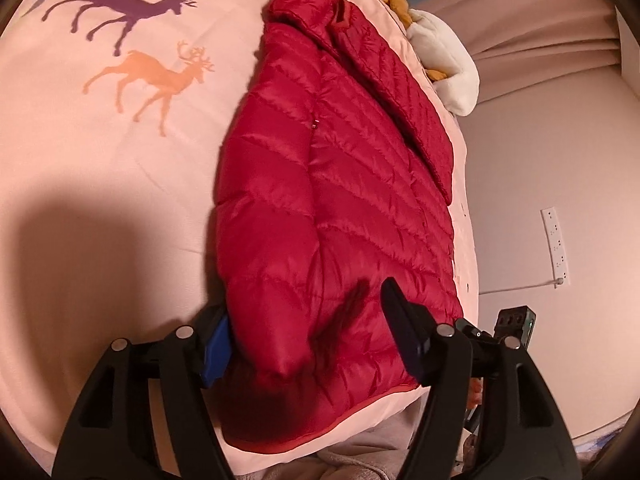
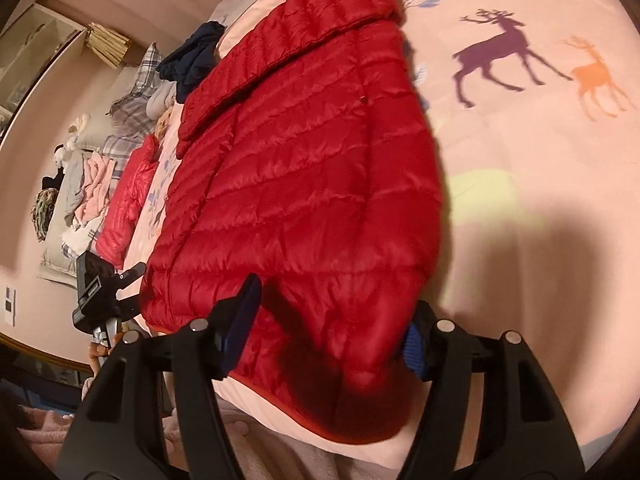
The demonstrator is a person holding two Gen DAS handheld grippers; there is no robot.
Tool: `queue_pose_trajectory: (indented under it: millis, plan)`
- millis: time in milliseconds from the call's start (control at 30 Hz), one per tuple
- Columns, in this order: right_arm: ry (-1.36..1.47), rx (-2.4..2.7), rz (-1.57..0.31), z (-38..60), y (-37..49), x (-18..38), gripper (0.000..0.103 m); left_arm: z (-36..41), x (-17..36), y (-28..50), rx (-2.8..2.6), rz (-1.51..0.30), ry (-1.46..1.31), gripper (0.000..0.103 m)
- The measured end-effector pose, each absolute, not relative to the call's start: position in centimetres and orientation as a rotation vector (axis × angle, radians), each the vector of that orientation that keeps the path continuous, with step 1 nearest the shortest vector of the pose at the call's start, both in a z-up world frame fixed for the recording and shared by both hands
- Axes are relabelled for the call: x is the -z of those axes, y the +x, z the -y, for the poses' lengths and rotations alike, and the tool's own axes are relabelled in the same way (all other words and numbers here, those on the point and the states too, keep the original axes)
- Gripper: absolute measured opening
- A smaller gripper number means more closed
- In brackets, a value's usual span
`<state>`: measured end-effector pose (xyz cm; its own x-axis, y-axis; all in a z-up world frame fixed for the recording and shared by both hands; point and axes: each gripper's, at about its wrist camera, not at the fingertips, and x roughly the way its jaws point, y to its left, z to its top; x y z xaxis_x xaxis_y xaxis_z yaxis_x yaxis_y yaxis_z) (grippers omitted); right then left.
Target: Fold large clothes
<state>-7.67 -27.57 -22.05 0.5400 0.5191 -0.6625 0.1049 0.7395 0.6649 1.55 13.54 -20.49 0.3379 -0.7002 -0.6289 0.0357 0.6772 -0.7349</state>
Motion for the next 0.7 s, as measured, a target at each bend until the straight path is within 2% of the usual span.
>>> queue_pose_trajectory:
  millis: [433, 633, 700]
  plan:
    - [0.773, -0.322, -0.996, 27.3, -9.0, 22.5, 0.061, -11.6, 19.6, -0.5, 0.542, -1.138, -0.507, 0.068]
    - [0.731, -0.324, -0.993, 26.4, -8.0, 22.3, 0.053, -10.4, 19.0, -0.7, 0.530, -1.123, -0.408, 0.067]
    - [0.717, -0.318, -0.987, 26.2, -8.0, 22.2, 0.047, -10.0, 18.9, -1.0, 0.529, -1.115, -0.390, 0.059]
